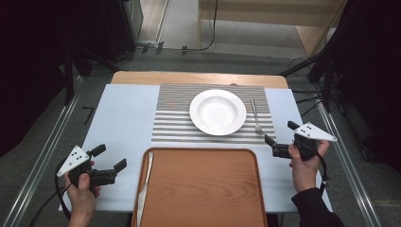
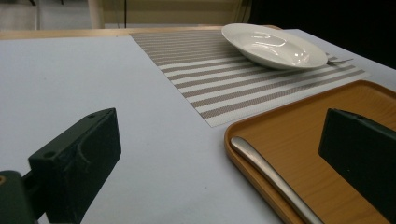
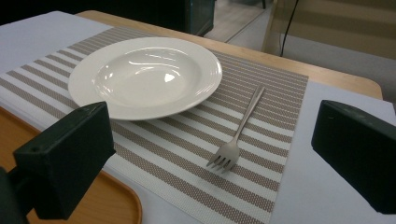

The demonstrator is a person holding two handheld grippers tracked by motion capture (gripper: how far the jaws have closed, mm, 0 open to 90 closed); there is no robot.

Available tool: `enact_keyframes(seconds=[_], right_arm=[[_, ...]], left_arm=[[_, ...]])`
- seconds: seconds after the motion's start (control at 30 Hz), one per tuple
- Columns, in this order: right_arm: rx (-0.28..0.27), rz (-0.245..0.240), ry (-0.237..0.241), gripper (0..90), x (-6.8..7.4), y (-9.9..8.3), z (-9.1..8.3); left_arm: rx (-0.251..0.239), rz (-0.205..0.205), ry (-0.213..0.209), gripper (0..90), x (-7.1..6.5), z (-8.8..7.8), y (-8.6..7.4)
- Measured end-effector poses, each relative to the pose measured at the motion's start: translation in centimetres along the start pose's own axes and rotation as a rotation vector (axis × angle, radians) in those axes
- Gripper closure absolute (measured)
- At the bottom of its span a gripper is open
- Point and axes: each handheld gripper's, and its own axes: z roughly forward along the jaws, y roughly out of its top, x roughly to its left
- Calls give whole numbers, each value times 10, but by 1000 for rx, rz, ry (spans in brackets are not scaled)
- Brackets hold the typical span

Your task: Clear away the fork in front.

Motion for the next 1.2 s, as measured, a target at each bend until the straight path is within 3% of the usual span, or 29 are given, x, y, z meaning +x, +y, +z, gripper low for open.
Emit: enact_keyframes(seconds=[0.2, 0.3, 0.57, 0.73, 0.9, 1.03, 1.2], right_arm=[[23, 0, -2, 0, -3, 10, 14], [38, 6, -11, 0, -7, 16, 20], [72, 27, -34, 0, -16, 27, 35], [115, 9, -47, 0, -16, 32, 50], [151, 32, -59, 0, -22, 36, 63], [182, 88, -58, 0, -30, 36, 76], [246, 92, -95, 0, -34, 34, 94]], left_arm=[[-20, 14, 12, 0, 2, 0, -3], [-21, 3, 24, 0, 4, 2, -3], [-4, -5, 36, 0, 7, 10, -10], [-19, -7, 47, 0, 8, 10, -12], [-50, 2, 18, 0, 7, 10, -16], [-67, 15, 41, 0, 4, 8, -17], [-62, 19, 50, 0, 4, 9, -18]])
